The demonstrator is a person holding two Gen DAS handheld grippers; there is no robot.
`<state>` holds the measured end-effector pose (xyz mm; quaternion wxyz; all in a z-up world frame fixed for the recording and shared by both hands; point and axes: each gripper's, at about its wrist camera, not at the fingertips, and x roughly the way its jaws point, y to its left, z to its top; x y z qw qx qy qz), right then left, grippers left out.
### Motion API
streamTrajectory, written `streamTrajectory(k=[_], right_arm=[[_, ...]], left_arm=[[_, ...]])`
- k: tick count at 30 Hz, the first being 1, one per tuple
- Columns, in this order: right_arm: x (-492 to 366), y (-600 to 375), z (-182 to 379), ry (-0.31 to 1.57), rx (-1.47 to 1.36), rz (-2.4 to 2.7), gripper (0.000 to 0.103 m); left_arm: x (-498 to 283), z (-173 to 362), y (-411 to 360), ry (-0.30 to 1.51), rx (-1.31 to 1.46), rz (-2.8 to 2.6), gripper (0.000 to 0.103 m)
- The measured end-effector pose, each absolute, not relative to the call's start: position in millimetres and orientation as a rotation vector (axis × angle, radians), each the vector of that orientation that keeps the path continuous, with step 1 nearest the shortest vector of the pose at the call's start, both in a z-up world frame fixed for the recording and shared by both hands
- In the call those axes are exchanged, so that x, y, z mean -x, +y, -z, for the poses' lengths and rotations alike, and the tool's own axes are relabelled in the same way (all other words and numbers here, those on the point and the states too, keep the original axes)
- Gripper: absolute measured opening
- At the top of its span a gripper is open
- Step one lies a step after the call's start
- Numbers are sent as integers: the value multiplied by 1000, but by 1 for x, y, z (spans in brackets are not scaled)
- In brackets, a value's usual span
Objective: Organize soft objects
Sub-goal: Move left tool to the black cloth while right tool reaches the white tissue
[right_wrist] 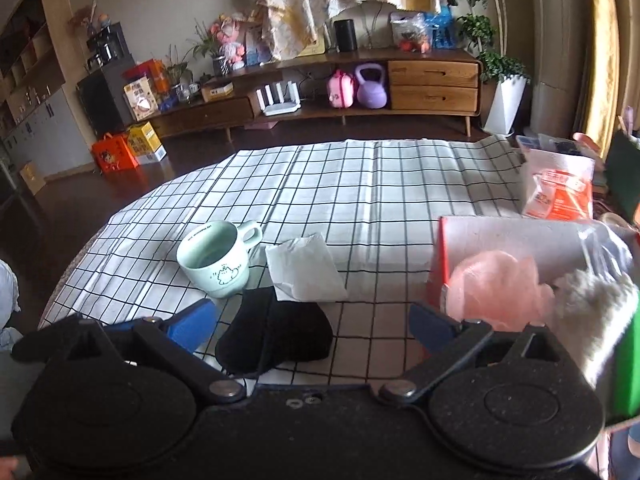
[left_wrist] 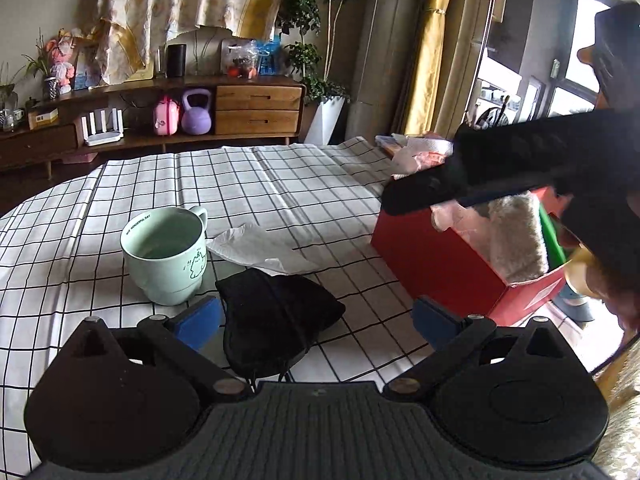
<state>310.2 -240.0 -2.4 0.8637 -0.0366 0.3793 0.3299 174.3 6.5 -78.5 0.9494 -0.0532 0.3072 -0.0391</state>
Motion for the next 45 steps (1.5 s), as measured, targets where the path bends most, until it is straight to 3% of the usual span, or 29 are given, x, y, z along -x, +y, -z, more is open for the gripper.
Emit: streamTrajectory(k=[26, 36, 38, 40, 41, 45], right_arm=[[-430, -126, 109, 1026, 221, -772, 102], [-434, -102, 133, 1012, 308, -773, 88], [-432, -99, 133, 996, 345, -777, 84], [-429, -97, 133, 979, 379, -767, 79], [-429, -95, 133, 972, 394, -763, 75], [-430, -97, 131, 960, 396, -744, 59]], left_arm=[[-258, 150, 20, 712, 168, -56, 103], [-267, 163, 22, 711, 177, -53, 101], [-266, 165, 22, 707, 180, -40, 98], [-264, 167, 22, 710, 175, -35, 88], [-264, 167, 21, 714, 172, -38, 78], [-262, 166, 21, 708, 180, -55, 67]])
